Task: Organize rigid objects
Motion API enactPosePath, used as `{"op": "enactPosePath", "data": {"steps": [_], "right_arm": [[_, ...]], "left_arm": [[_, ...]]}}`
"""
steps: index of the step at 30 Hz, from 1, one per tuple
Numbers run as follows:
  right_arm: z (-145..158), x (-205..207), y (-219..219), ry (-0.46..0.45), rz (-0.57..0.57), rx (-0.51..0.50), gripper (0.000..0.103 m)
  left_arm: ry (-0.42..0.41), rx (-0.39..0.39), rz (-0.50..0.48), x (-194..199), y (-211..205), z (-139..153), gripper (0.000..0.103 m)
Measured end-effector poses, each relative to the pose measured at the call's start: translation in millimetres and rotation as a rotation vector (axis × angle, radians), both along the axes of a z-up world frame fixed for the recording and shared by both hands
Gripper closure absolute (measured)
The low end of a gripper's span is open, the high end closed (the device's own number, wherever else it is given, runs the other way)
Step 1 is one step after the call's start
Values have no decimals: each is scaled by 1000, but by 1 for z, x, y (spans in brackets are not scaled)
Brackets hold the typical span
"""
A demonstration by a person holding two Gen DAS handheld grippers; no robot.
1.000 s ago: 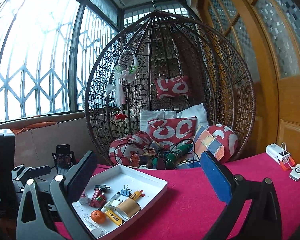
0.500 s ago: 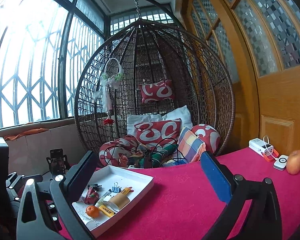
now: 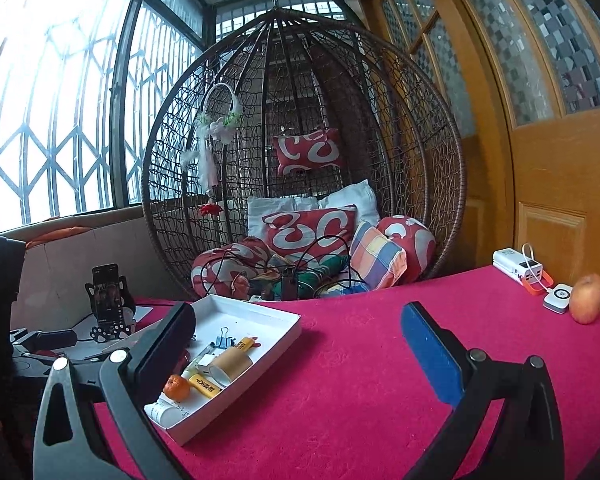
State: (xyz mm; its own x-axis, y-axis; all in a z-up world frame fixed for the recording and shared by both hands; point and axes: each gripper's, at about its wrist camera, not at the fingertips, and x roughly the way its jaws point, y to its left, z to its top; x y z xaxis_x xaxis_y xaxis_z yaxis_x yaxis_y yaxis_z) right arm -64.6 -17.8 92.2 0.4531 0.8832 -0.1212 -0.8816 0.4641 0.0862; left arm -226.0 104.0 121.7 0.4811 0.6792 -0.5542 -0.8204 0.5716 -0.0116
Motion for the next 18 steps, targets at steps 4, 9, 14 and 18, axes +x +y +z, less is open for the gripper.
{"op": "enactPosePath", "data": {"steps": [4, 9, 14, 18], "right_arm": [[-1, 2, 0, 13, -3, -6, 0], [0, 3, 0, 16, -10, -1, 0], [-1, 4, 0, 20, -12, -8, 0], [-2, 7, 0, 27, -15, -10, 0]], "left_arm": [[-3, -25, 18, -2, 6, -4, 0], [0, -35, 24, -2, 8, -6, 0], [0, -50, 56, -5, 14, -9, 0], [5, -56, 64, -5, 17, -11, 0]]}}
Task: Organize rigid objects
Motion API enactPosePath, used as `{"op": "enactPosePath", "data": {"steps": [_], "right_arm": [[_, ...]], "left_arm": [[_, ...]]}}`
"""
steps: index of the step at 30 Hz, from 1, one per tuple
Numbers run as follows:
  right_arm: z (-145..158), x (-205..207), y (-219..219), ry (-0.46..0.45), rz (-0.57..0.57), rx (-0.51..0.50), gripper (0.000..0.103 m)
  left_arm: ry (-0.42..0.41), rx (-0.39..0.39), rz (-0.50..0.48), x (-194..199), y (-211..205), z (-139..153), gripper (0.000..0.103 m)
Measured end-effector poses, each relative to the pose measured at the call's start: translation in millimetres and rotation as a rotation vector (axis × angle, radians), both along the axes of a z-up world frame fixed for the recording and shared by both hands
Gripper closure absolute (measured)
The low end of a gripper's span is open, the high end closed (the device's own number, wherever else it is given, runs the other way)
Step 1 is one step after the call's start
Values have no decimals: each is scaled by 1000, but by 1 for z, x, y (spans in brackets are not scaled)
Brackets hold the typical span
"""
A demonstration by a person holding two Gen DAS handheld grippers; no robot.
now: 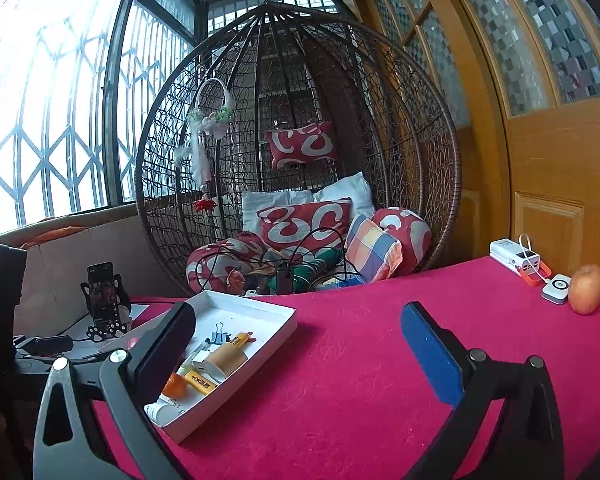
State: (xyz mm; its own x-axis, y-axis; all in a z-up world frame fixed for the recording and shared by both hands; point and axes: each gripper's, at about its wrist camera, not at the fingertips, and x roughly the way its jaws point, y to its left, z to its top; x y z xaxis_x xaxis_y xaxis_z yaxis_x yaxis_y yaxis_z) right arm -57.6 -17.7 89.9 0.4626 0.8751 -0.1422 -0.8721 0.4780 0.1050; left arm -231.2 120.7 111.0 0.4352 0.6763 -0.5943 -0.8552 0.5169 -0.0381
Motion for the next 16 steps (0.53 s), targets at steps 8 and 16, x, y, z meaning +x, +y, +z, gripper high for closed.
{"op": "enactPosePath", "data": {"steps": [8, 16], "right_arm": [[-2, 2, 1, 11, -5, -6, 0], [-3, 4, 1, 18, -8, -11, 0]], "left_arm": [[10, -14, -6, 3, 1, -4, 0], [10, -16, -15, 5, 0, -5, 0]]}}
